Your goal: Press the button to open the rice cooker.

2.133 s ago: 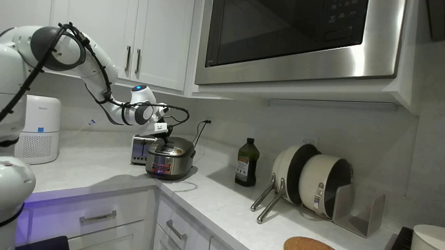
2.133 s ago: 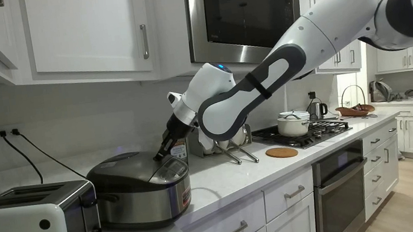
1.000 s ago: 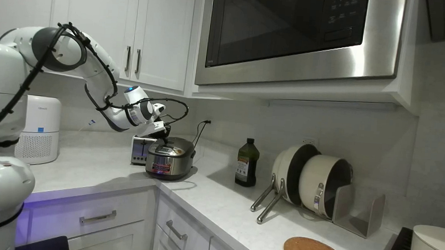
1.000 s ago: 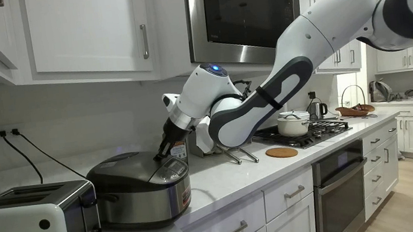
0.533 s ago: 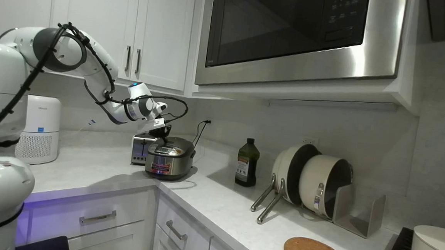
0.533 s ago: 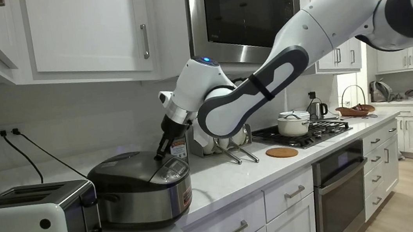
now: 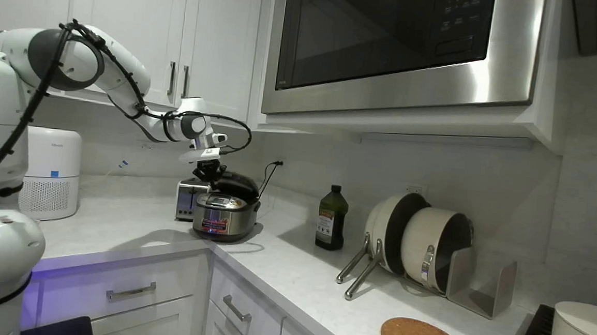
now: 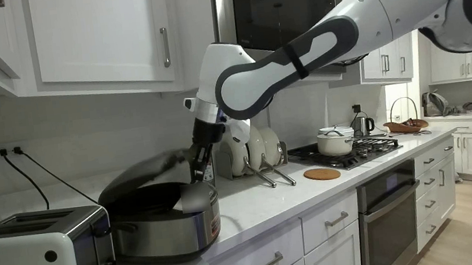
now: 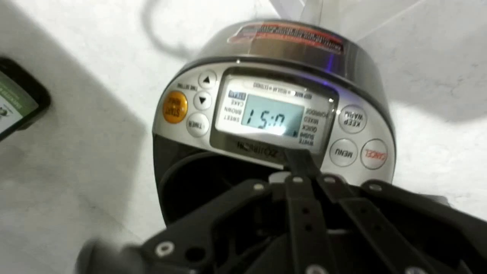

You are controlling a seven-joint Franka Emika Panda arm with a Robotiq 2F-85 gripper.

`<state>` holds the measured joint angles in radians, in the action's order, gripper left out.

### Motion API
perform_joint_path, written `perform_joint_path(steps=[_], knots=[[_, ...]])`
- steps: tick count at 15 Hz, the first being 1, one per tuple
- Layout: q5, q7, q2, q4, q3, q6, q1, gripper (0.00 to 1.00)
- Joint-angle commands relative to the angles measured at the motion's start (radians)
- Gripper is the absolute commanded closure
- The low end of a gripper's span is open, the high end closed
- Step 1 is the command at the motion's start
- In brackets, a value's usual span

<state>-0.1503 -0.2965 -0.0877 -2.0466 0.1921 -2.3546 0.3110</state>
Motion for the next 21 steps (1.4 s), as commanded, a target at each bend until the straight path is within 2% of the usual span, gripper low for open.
perform_joint_path(steps=[1, 12, 16, 17, 19, 21], knots=[[0.045, -0.052, -0.079, 0.002, 0.013, 0.152, -0.017, 1.00], [0.030, -0.071, -0.194, 0.008, -0.007, 0.388, -0.024, 1.00], [0.017, -0.084, -0.222, 0.006, -0.033, 0.553, -0.054, 1.00], [0.020, -0.093, -0.227, 0.006, -0.043, 0.594, -0.062, 0.74], [0.022, -0.100, -0.234, 0.015, -0.068, 0.684, -0.084, 0.66], [0.028, -0.110, -0.237, 0.029, -0.098, 0.752, -0.105, 0.51]])
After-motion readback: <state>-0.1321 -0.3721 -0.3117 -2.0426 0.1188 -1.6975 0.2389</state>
